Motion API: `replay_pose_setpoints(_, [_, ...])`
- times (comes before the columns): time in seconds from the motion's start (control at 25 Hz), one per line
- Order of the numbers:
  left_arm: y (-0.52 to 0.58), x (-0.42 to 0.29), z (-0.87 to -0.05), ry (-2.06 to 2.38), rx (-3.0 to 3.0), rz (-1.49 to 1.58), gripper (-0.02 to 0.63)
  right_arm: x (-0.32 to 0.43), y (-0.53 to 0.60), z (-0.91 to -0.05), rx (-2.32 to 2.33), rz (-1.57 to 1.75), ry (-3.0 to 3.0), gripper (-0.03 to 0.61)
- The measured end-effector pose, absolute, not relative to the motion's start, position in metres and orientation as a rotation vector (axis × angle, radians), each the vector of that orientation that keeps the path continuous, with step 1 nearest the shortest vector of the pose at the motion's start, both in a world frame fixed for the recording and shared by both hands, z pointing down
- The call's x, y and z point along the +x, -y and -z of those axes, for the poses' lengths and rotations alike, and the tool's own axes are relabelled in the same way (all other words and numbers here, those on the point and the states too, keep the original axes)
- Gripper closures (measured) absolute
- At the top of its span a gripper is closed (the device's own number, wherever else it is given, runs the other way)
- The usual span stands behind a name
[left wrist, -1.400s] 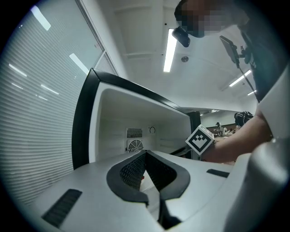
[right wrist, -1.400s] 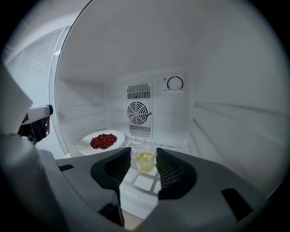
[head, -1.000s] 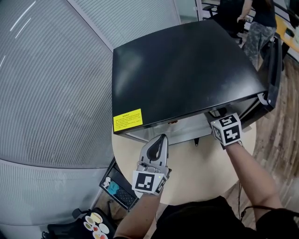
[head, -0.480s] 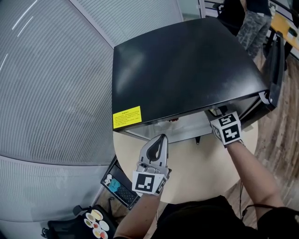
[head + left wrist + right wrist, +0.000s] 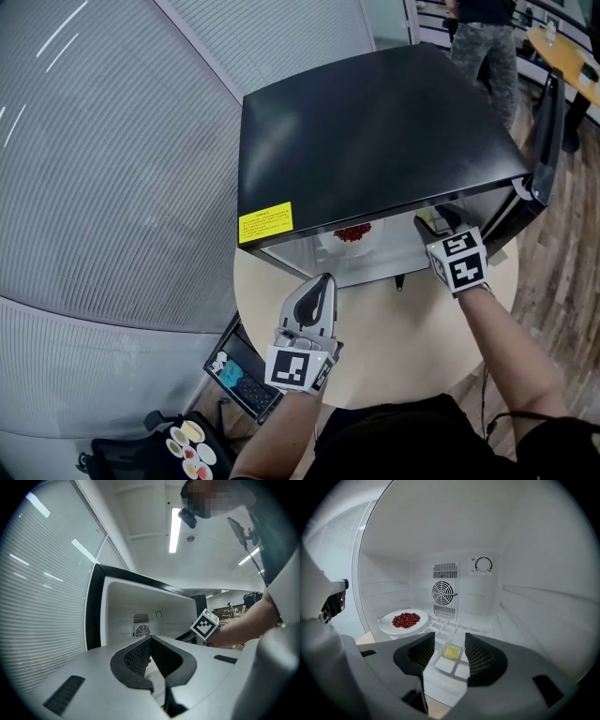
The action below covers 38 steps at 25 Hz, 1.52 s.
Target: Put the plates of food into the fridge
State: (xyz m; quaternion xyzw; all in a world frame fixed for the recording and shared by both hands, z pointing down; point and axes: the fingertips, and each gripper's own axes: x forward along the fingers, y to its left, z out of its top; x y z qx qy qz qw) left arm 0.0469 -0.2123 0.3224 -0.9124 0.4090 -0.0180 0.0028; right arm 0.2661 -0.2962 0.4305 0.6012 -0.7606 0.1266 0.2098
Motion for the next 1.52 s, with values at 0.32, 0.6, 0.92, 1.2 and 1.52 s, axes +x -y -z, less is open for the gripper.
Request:
replay_pose_setpoints(0.32, [0.188, 0.03, -0.313, -1.294, -2.85, 0.022, 0.607, 0.251, 0.268, -0.41, 1.692, -0.305, 2.128, 0.391])
replay_pose_setpoints(0.6, [0.166, 0.011, -0.3, -1.259, -2.817, 0.048, 0.609, 0.231, 0.237, -0.381, 1.781, -0.264, 2.148, 0.393])
replay_pose_setpoints(0.92, [0.154, -0.026, -0.282, -1.274, -2.798, -0.043, 0.608, 0.202, 0.205, -0.384, 1.787, -0.288, 2.163, 0.393])
replay_pose_setpoints(1.2, [0.145, -0.065, -0.274, -1.302, -2.774, -0.061, 0.607, 0.159, 0.188, -0.381, 1.756, -0.267, 2.178, 0.393])
replay_pose_setpoints(1.52, [0.126, -0.124, -0.27, -1.333, -2.747, -0.047, 0.607, 0.092, 0.172, -0.373, 1.71, -0.24, 2.237, 0.393])
